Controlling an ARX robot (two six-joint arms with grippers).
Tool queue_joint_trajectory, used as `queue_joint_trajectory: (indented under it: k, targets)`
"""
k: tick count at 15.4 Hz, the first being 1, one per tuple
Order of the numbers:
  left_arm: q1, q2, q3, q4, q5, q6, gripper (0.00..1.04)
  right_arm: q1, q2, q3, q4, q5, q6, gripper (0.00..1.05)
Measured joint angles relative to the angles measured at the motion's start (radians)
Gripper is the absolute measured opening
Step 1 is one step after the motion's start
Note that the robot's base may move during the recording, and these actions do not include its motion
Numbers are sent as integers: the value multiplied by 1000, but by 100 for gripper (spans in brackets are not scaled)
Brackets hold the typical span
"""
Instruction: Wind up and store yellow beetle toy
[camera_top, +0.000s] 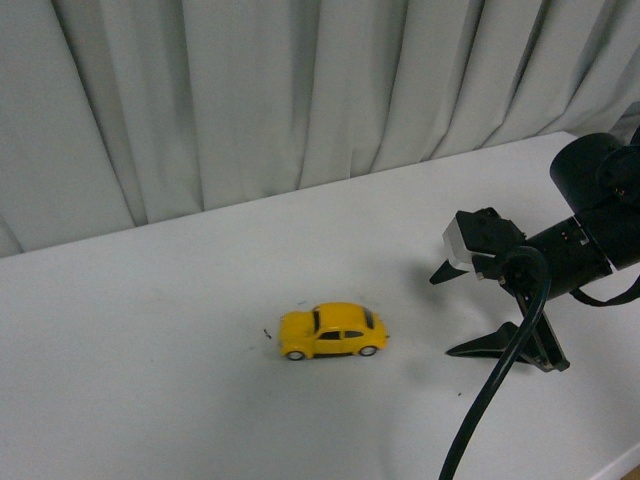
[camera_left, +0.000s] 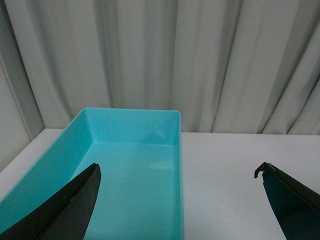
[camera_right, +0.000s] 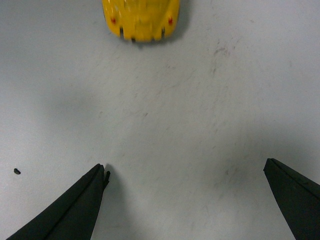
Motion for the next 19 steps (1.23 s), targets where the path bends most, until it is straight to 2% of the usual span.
queue_joint_trajectory:
  k: [7,9,19]
  targets:
    - [0,0,0,0,0,0,98,16,1,14,42,10,41,98]
    - [0,0,0,0,0,0,98,37,-11,25,57,40,71,98]
    - [0,0,0,0,0,0,98,71,-182,68,209,66,187,98]
